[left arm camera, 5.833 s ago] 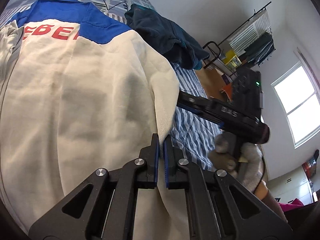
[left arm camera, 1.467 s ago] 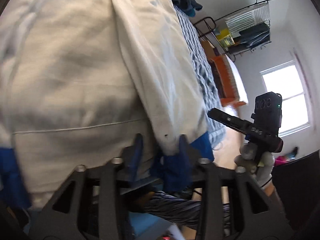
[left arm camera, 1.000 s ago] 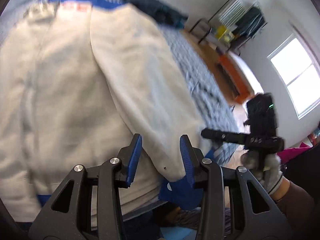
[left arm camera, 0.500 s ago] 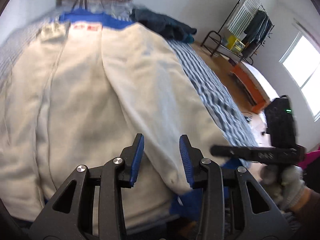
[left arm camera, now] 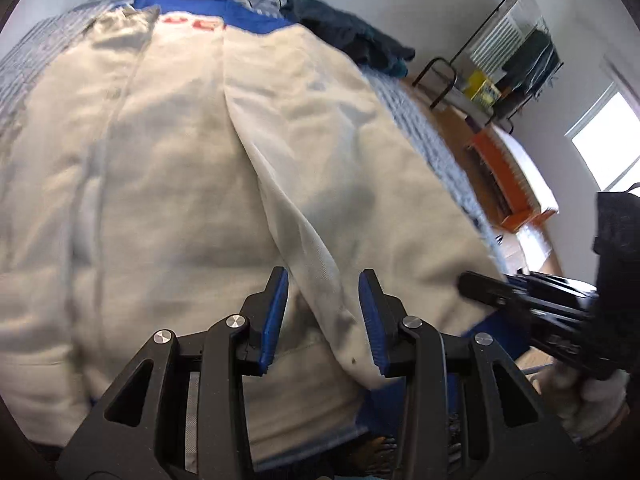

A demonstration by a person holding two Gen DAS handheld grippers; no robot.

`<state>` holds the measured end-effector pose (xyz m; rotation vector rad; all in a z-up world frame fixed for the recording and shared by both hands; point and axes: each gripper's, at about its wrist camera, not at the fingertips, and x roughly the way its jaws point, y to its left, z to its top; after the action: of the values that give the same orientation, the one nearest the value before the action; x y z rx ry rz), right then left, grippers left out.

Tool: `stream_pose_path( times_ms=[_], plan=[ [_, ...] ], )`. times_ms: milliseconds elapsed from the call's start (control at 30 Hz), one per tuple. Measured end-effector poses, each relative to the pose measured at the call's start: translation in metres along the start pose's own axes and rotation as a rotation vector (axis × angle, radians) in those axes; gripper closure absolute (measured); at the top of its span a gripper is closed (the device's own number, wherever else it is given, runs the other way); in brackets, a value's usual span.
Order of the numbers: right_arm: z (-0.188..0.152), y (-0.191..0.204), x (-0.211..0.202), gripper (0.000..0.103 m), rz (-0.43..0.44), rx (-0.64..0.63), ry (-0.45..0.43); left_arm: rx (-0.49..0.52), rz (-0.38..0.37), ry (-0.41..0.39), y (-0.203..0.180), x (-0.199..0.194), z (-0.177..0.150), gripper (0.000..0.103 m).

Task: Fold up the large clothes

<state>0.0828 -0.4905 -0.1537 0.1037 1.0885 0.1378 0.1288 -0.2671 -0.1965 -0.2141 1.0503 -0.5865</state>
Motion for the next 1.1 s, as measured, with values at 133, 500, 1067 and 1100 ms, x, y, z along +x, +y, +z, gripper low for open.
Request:
stream_pose_path(
  times_ms=[133,500,1067,1100],
  plan=[
    [0.001,0.015,-0.01,0.094,-0.058,-0.092,-0.028,-0.037,-0.022,-0.093,0.015,-0.065,0.004,0.065],
    [0.013,0.097,-0.013,0.096,-0.146,-0.362,-0.085,-0.138,0.096,-0.272,0.093,-0.171,0.008,0.065],
    [-0.022,0.222,0.075,0.096,-0.077,-0.755,0.099,-0.279,0.147,-0.26,0.162,-0.168,-0.011,0.065],
    [-0.023,0.223,0.08,0.096,-0.076,-0.756,0.112,-0.282,0.147,-0.258,0.164,-0.168,-0.011,0.065]
  ],
)
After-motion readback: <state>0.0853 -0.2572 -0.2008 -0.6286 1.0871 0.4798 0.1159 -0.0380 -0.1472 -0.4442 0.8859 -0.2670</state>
